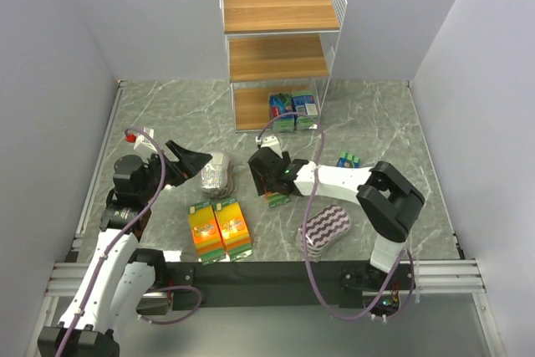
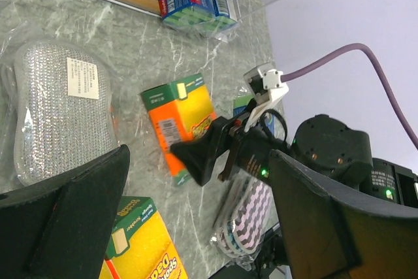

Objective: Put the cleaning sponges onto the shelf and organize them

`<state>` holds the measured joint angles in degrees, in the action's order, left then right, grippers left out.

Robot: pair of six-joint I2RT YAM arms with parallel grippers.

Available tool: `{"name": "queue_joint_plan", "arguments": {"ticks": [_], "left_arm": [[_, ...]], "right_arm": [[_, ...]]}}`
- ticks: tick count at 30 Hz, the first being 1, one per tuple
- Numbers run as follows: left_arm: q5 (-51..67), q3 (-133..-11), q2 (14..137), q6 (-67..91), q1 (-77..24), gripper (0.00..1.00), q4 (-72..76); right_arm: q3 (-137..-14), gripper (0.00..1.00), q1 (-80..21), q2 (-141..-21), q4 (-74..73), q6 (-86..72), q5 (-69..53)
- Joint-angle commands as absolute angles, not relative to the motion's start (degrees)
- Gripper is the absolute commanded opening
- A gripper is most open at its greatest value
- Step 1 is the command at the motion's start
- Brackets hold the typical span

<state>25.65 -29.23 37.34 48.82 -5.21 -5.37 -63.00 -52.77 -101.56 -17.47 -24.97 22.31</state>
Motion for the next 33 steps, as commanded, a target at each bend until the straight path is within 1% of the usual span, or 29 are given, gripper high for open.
{"name": "queue_joint_plan", "arguments": {"ticks": [1,3,4,7,11,15,18,21,22,23,25,26,29,33], "left_arm": [[26.10,-28.92,37.26,49.13,-5.27,0.94,-2.73],[26.19,-28.92,37.27,49.22,-5.27,0.94,-2.72],[26.19,-28.92,37.18,49.22,-5.27,0.94,-2.90],[25.93,-29.18,36.83,48.69,-5.27,0.94,-3.78],[25.40,-29.36,36.04,48.16,-5.27,0.94,-4.92],[25.40,-28.83,36.03,48.34,-5.27,0.94,-4.31],[25.84,-28.30,36.56,48.69,-5.27,0.94,-3.17],[26.10,-28.04,37.26,49.04,-5.27,0.94,-2.37],[26.10,-27.95,37.44,49.13,-5.27,0.94,-2.11],[26.19,-27.86,37.53,49.22,-5.27,0.93,-1.94],[26.28,-27.69,37.44,49.22,-5.27,0.94,-1.58],[26.28,-27.60,37.44,49.22,-5.27,0.94,-1.67],[26.19,-27.86,37.18,48.87,-5.27,0.93,-2.55],[25.66,-27.95,36.21,48.60,-5.27,0.94,-3.60]], "right_arm": [[-60.47,0.75,-49.84,-98.70,-14.42,-16.45,25.92],[-60.21,0.83,-48.17,-99.05,-13.71,-14.68,26.28],[-59.94,0.91,-46.60,-98.88,-12.84,-14.59,26.63],[-58.54,0.96,-44.48,-96.95,-9.68,-13.27,25.84],[-56.96,1.00,-44.03,-92.56,-8.00,-12.92,24.87],[-57.39,1.00,-43.95,-89.04,-12.02,-17.56,28.47],[-58.79,1.00,-43.16,-86.58,-17.20,-25.03,30.06],[-61.07,0.99,-42.63,-85.78,-23.88,-38.02,32.25],[-61.43,0.99,-42.63,-85.78,-28.34,-45.19,32.95],[-61.44,0.99,-42.63,-85.35,-29.43,-47.61,32.00],[-59.51,0.99,-42.54,-84.47,-29.27,-54.88,30.51],[-58.37,0.99,-42.37,-83.24,-27.79,-56.32,27.19],[-54.76,0.98,-41.14,-80.79,-25.06,-64.47,25.23],[-51.42,0.94,-40.78,-77.09,-20.93,-70.83,23.12]]}}
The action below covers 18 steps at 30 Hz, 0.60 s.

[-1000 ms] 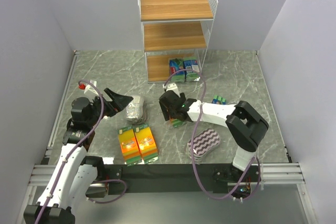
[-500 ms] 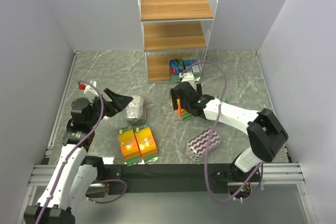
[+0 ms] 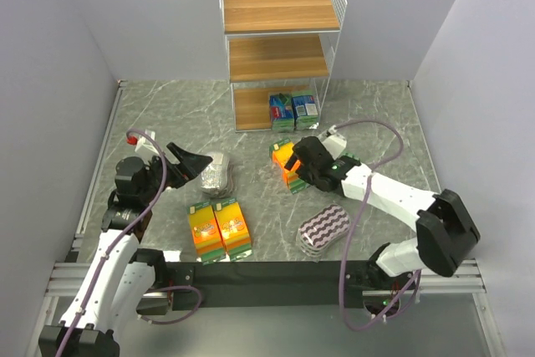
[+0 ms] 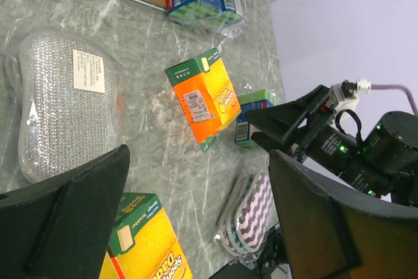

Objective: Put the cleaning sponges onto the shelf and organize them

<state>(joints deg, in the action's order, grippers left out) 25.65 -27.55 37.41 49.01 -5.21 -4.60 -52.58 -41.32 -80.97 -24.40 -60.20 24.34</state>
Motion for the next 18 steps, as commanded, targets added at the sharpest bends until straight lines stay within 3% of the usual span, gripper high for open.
{"name": "queue_joint_plan", "arguments": {"ticks": [1,14,18], "left_arm": [[25.58,-27.95,36.04,48.60,-5.27,0.94,-3.69],[26.19,-27.77,36.21,49.31,-5.27,0.93,-3.25],[26.28,-27.95,36.30,49.31,-5.27,0.93,-3.25]], "right_arm": [[-51.16,0.93,-40.87,-76.65,-20.74,-71.71,22.77],[-46.23,0.76,-37.18,-83.32,-13.10,-79.01,16.26],[-46.14,0.63,-36.56,-84.99,-11.08,-79.01,15.90]]}}
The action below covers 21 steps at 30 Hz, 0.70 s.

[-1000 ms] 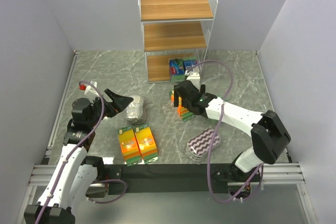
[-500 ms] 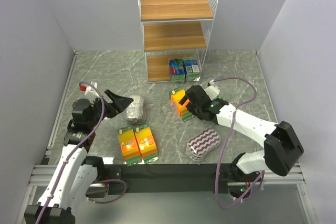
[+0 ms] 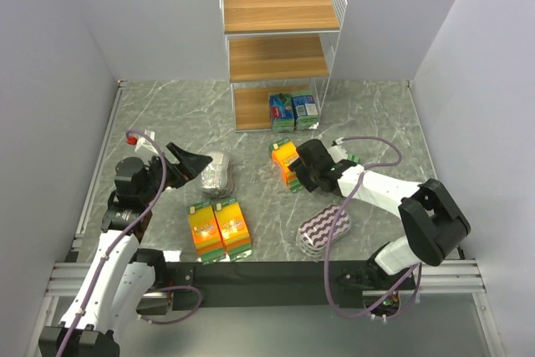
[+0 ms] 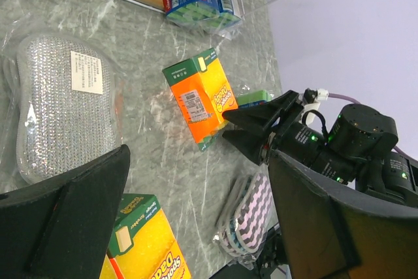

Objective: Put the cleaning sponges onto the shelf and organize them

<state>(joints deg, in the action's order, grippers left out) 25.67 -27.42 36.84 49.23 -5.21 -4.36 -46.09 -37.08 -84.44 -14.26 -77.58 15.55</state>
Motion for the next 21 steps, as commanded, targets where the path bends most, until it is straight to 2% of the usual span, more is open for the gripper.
{"name": "queue_joint_plan", "arguments": {"ticks": [1,5,7,8,9,12,17,21], "left_arm": [[26.37,-28.12,36.56,49.31,-5.27,0.93,-3.25],[26.46,-28.21,36.83,49.31,-5.27,0.93,-2.90],[26.54,-28.13,36.91,49.39,-5.27,0.93,-2.64],[26.72,-28.12,37.00,49.39,-5.27,0.93,-2.55],[26.81,-28.12,37.26,49.66,-5.27,0.93,-2.29],[26.89,-28.21,37.62,49.57,-5.19,0.93,-2.28],[26.54,-28.48,37.44,49.31,-5.27,0.93,-2.55],[26.63,-28.21,37.70,49.57,-5.27,0.93,-2.11]], "right_arm": [[-46.14,0.61,-36.56,-85.16,-11.16,-79.19,16.17],[-44.48,0.51,-36.12,-84.73,-10.37,-79.45,17.40],[-44.21,0.43,-35.69,-85.07,-10.37,-79.10,17.75],[-43.86,0.38,-35.51,-85.17,-10.37,-79.01,18.01],[-43.68,0.24,-35.33,-85.51,-10.37,-78.93,18.10],[-42.63,0.11,-34.45,-86.40,-9.06,-77.44,16.97],[-39.56,0.01,-33.84,-83.94,-5.98,-73.75,14.86],[-38.67,0.00,-33.84,-78.68,-5.45,-71.02,14.15]]}}
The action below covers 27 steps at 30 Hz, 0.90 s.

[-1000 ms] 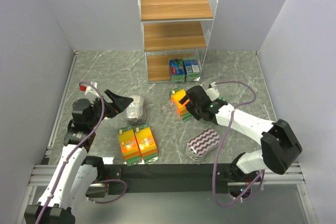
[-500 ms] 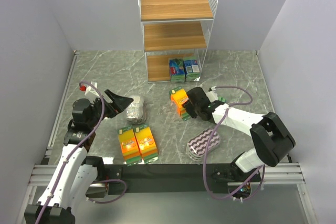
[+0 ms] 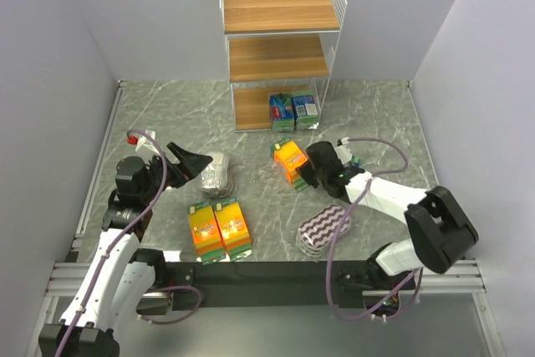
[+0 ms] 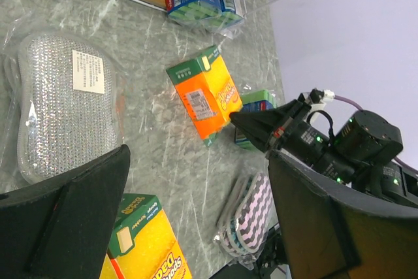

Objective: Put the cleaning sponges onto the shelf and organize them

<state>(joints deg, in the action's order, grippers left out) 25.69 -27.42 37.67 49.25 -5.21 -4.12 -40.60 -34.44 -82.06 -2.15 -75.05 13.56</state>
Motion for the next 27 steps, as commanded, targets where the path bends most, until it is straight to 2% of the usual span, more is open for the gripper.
{"name": "queue_joint_plan", "arguments": {"ticks": [1,10,22,27], "left_arm": [[26.63,-28.13,37.79,49.66,-5.27,0.93,-1.94],[26.54,-27.60,37.27,50.10,-5.27,0.93,-1.58],[25.75,-28.12,34.98,49.22,-5.27,0.93,-4.48],[25.58,-28.30,34.45,49.13,-5.27,0.93,-4.92]], "right_arm": [[-38.58,0.00,-33.84,-75.88,-5.54,-69.80,14.15],[-43.15,0.00,-33.84,-62.94,-6.68,-62.58,13.18],[-51.06,0.00,-31.82,-56.52,-1.41,-59.06,11.08],[-56.50,0.00,-29.89,-57.65,-0.26,-56.61,9.84]]}}
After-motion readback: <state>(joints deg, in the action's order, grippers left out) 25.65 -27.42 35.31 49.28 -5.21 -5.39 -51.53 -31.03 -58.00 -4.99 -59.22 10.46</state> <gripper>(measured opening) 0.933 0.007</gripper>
